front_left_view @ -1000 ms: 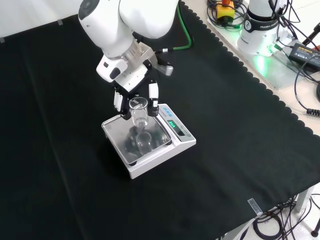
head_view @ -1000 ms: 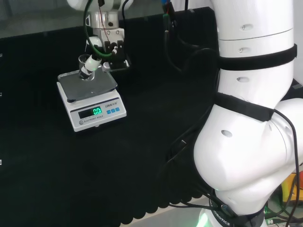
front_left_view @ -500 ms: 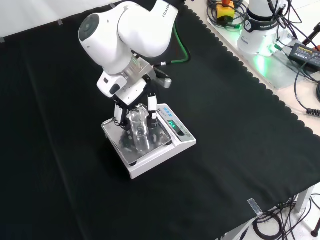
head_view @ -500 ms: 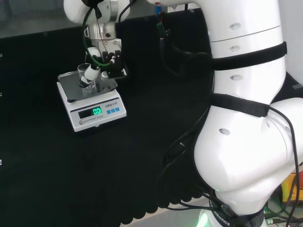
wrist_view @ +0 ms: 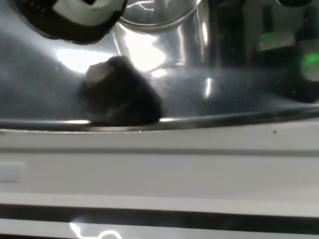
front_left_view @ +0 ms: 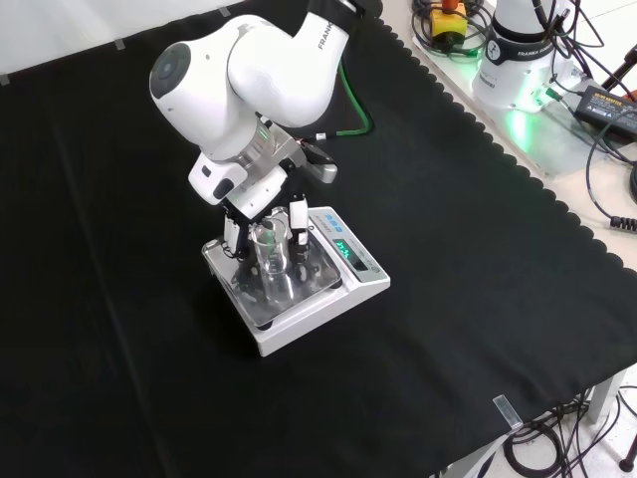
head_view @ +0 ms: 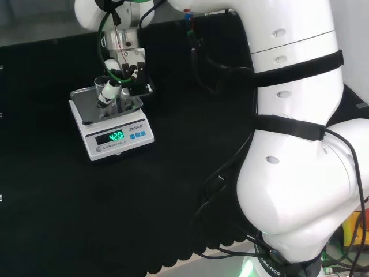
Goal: Put the beaker on the electronic balance.
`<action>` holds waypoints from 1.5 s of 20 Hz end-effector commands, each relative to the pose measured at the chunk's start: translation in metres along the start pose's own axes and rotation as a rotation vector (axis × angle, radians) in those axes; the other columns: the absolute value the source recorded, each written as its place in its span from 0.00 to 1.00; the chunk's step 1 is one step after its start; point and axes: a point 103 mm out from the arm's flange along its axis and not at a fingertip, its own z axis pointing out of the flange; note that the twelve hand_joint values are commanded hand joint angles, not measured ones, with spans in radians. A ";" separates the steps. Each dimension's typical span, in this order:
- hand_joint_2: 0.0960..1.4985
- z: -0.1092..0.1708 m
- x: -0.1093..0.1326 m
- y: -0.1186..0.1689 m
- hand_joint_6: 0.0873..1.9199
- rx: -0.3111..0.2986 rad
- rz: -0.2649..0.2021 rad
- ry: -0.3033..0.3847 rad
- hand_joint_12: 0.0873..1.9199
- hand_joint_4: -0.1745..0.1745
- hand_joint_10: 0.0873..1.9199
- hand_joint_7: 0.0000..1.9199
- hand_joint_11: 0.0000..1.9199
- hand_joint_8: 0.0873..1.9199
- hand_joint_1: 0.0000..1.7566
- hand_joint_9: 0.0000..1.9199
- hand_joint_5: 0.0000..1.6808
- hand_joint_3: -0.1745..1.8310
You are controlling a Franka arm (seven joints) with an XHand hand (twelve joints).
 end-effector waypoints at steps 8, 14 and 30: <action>0.45 -0.001 0.009 -0.003 0.52 0.018 -0.019 -0.028 0.31 0.00 0.10 0.54 0.80 0.52 0.48 0.81 0.43 0.37; 0.43 0.001 0.010 -0.003 0.52 0.013 -0.003 -0.050 0.35 0.00 0.15 0.50 0.76 0.52 0.44 0.76 0.30 0.36; 0.38 0.004 0.011 -0.005 0.31 0.000 0.013 -0.128 0.60 0.16 0.41 0.22 0.45 0.51 0.25 0.40 0.16 0.22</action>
